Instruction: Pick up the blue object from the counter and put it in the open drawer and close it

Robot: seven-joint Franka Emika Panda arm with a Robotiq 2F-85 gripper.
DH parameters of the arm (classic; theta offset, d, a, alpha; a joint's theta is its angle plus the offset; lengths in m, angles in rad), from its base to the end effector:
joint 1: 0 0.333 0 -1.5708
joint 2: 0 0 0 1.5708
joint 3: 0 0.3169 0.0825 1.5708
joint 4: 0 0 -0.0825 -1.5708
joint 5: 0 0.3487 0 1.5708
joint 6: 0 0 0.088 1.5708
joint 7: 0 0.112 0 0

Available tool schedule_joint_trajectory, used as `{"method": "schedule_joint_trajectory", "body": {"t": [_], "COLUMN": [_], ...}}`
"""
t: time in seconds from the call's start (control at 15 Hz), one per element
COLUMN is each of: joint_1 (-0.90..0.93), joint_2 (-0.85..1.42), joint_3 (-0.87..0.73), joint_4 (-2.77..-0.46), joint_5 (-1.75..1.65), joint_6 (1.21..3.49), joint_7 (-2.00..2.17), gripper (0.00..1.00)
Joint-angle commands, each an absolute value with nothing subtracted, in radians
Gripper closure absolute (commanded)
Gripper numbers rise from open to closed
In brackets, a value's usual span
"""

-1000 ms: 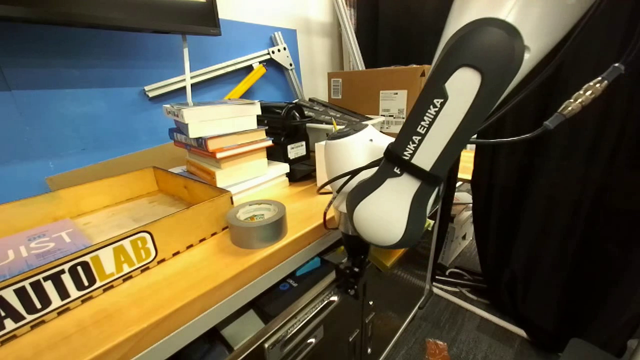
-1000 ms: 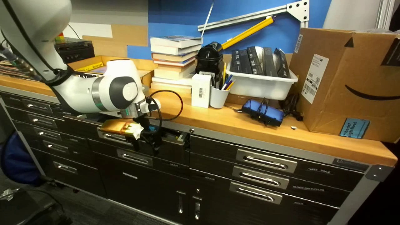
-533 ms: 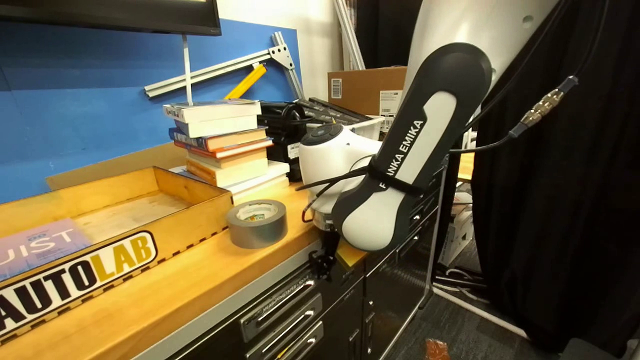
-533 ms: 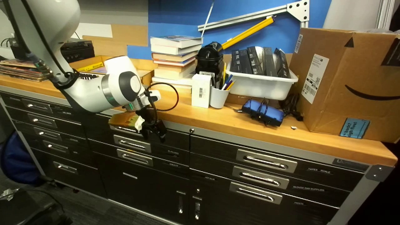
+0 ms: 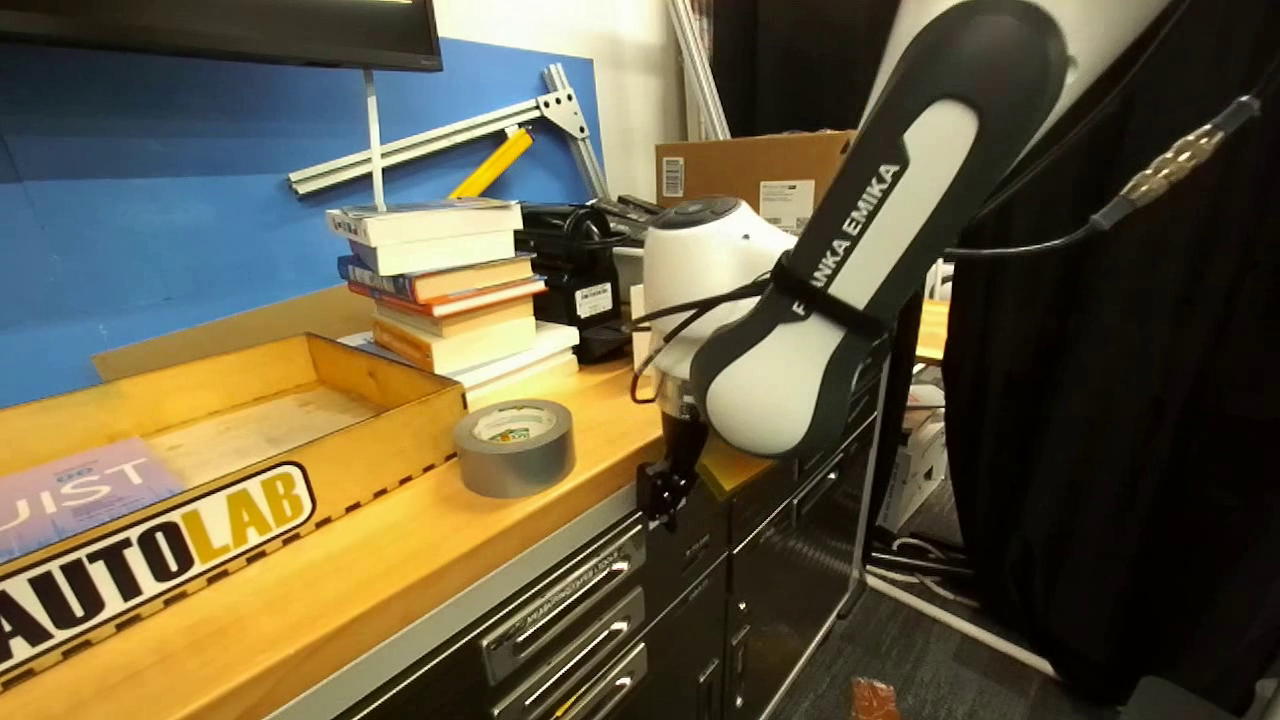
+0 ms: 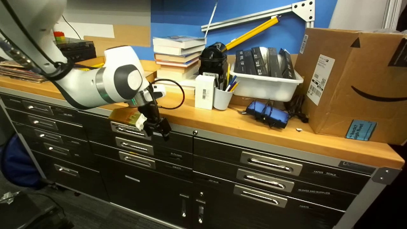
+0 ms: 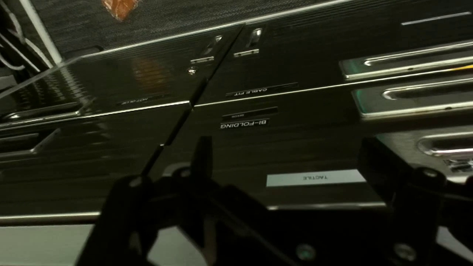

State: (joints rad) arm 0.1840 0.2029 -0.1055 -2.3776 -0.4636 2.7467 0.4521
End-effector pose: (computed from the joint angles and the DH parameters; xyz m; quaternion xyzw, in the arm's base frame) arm 0.4991 0.0563 0.2776 0.9898 0.0224 0.1069 0.0911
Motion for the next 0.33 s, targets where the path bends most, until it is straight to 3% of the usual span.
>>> {"method": "schedule_joint_trajectory", "body": {"t": [0.0, 0.13, 0.2, 0.27], "joint_1": [0.095, 0.080, 0.077, 0.071], "joint_2": [-0.039, -0.147, -0.008, -0.059], "joint_3": [-0.022, -0.008, -0.009, -0.002], "joint_4": [-2.513, -2.537, -2.475, -2.489], "joint_5": [-0.227, -0.093, -0.181, -0.135], "joint_6": [2.671, 2.578, 2.641, 2.606], "joint_7": [0.181, 0.046, 0.148, 0.099], "gripper": [0.00, 0.00, 0.00, 0.00]}}
